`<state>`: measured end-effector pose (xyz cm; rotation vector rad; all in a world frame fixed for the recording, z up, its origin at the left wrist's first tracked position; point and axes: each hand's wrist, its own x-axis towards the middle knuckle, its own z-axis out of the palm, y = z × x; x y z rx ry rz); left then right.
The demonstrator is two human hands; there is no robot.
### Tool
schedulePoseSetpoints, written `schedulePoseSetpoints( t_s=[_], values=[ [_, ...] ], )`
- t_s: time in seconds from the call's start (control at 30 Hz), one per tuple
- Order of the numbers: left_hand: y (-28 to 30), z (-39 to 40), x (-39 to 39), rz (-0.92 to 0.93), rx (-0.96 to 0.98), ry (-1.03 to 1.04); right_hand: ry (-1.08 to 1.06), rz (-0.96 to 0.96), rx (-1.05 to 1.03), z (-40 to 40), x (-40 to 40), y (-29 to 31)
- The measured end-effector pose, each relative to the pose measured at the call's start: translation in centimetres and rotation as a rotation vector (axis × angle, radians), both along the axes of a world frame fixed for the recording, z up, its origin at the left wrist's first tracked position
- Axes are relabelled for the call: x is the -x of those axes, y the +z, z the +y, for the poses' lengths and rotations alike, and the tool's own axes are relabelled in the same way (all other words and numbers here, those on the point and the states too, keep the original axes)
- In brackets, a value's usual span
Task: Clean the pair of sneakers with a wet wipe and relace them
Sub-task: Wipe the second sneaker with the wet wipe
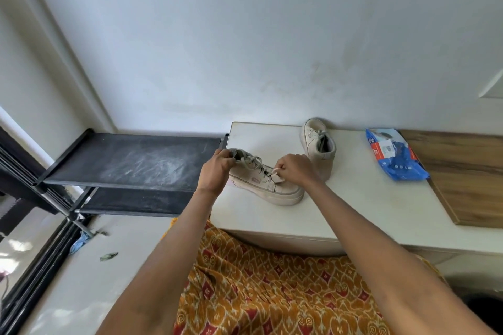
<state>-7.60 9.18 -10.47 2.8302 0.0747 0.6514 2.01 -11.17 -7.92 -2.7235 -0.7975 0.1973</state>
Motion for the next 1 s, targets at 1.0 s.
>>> schedulePoseSetpoints(
  t_s=[1.0],
  values=[
    [-4.2,-2.5,2.4,0.276,-0.046,0.098,0.123,-0.367,0.262,-2.5,0.6,0.1]
  ],
)
